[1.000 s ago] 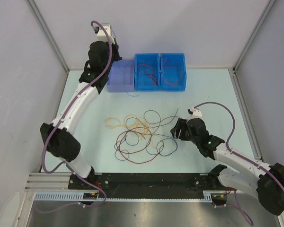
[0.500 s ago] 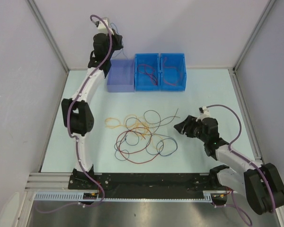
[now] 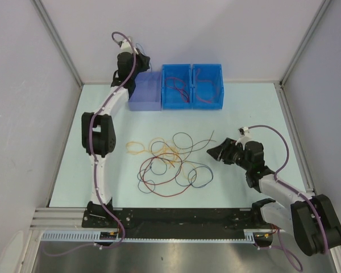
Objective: Untangle the cables
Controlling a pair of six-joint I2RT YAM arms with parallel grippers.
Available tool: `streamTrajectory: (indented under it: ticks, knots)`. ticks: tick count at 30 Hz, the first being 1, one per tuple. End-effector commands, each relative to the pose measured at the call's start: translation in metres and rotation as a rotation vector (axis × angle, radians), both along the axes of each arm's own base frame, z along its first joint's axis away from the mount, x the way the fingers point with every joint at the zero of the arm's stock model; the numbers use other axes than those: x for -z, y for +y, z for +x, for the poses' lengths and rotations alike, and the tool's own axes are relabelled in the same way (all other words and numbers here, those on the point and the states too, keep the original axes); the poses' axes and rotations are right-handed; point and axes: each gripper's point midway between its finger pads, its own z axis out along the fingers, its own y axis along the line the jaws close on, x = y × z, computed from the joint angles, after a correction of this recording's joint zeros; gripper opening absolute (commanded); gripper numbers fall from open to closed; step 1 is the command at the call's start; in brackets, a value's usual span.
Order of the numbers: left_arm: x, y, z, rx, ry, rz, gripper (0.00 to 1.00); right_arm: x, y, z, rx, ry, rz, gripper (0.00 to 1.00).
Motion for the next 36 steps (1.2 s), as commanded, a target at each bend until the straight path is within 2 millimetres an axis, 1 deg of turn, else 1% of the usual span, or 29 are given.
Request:
streamTrajectory:
  ticks: [1, 3, 4, 5, 6, 7, 8, 9, 12, 14, 16, 17, 18, 19, 20, 21, 22, 23, 24, 25, 26, 27, 28, 29, 31, 32, 34, 35, 36]
  knots:
    - [-0.029, 0.003, -0.007, -0.001, -0.079, -0.059, 0.04, -0.009, 0.003, 0.002, -0.014, -0.035, 0.03, 0.67]
    - [-0.031, 0.004, -0.007, -0.005, -0.078, -0.054, 0.07, -0.009, 0.002, 0.003, -0.01, -0.037, 0.03, 0.67]
    - [-0.031, 0.005, -0.007, -0.011, -0.075, -0.054, 0.13, -0.009, 0.002, 0.003, -0.011, -0.035, 0.03, 0.68]
    - [-0.034, 0.009, -0.008, -0.029, -0.076, -0.055, 0.47, -0.009, 0.002, 0.003, -0.013, -0.037, 0.031, 0.67]
    - [-0.032, 0.012, -0.008, -0.048, -0.058, -0.062, 0.74, -0.009, 0.001, 0.003, -0.009, -0.034, 0.031, 0.67]
    - [-0.033, 0.014, -0.008, -0.063, -0.049, -0.065, 0.94, -0.009, 0.001, 0.003, -0.009, -0.034, 0.031, 0.67]
    - [-0.039, 0.018, -0.009, -0.075, -0.054, -0.068, 1.0, -0.009, 0.002, 0.003, -0.009, -0.034, 0.031, 0.67]
    - [-0.039, 0.019, -0.01, -0.079, -0.038, -0.063, 1.0, -0.009, 0.002, 0.003, -0.009, -0.036, 0.032, 0.67]
    - [-0.053, 0.023, -0.015, -0.096, -0.037, -0.052, 1.0, -0.009, 0.002, 0.003, -0.009, -0.036, 0.032, 0.67]
    - [-0.056, 0.024, -0.019, -0.096, -0.032, -0.035, 1.0, -0.009, 0.001, 0.004, -0.009, -0.036, 0.032, 0.67]
    - [-0.067, 0.035, -0.025, -0.148, -0.027, -0.031, 1.0, -0.009, 0.001, 0.004, -0.008, -0.036, 0.032, 0.67]
    - [-0.061, 0.038, -0.029, -0.164, 0.011, -0.019, 1.0, -0.009, 0.001, 0.004, -0.008, -0.034, 0.031, 0.67]
    - [-0.07, 0.045, -0.035, -0.198, 0.014, -0.019, 1.0, -0.009, 0.001, 0.004, -0.008, -0.034, 0.031, 0.67]
    - [-0.069, 0.048, -0.039, -0.209, 0.035, -0.016, 1.0, -0.009, 0.001, 0.004, -0.006, -0.035, 0.032, 0.67]
    - [-0.054, 0.051, -0.046, -0.219, 0.096, -0.001, 1.0, -0.009, 0.001, 0.004, -0.006, -0.034, 0.032, 0.67]
    - [-0.051, 0.052, -0.051, -0.223, 0.118, 0.002, 1.0, -0.009, 0.001, 0.004, -0.006, -0.035, 0.032, 0.67]
    - [-0.059, 0.054, -0.061, -0.228, 0.124, 0.001, 1.0, -0.009, 0.001, 0.004, -0.005, -0.036, 0.031, 0.68]
    - [-0.04, 0.055, -0.071, -0.225, 0.187, 0.013, 1.0, -0.008, 0.001, 0.004, -0.004, -0.032, 0.031, 0.68]
    - [-0.035, 0.054, -0.078, -0.213, 0.21, 0.018, 1.0, -0.009, 0.001, 0.004, -0.004, -0.035, 0.032, 0.68]
    - [-0.044, 0.052, -0.092, -0.187, 0.207, 0.014, 0.99, -0.008, 0.001, 0.004, -0.004, -0.031, 0.031, 0.68]
    - [-0.013, 0.052, -0.104, -0.179, 0.28, 0.03, 0.99, -0.009, 0.0, 0.004, -0.003, -0.034, 0.031, 0.68]
    - [-0.004, 0.052, -0.113, -0.169, 0.305, 0.035, 0.99, -0.009, 0.0, 0.004, -0.002, -0.031, 0.032, 0.68]
    - [-0.012, 0.054, -0.129, -0.169, 0.301, 0.033, 0.98, -0.009, 0.0, 0.004, -0.002, -0.031, 0.032, 0.68]
    - [0.019, 0.056, -0.143, -0.174, 0.374, 0.037, 0.98, -0.008, 0.0, 0.004, -0.001, -0.03, 0.031, 0.68]
    - [0.034, 0.052, -0.167, -0.142, 0.418, 0.043, 0.97, -0.009, 0.0, 0.005, 0.0, -0.031, 0.03, 0.68]
    - [0.045, 0.053, -0.187, -0.134, 0.444, 0.061, 0.96, -0.009, 0.0, 0.005, 0.001, -0.028, 0.032, 0.68]
    - [0.061, 0.046, -0.212, -0.116, 0.484, 0.093, 0.95, -0.009, -0.001, 0.005, 0.006, -0.025, 0.029, 0.68]
    - [0.071, 0.049, -0.233, -0.12, 0.501, 0.128, 0.95, -0.008, -0.001, 0.005, 0.007, -0.024, 0.028, 0.69]
    - [0.078, 0.048, -0.243, -0.126, 0.519, 0.147, 0.95, -0.008, -0.001, 0.004, 0.007, -0.022, 0.028, 0.68]
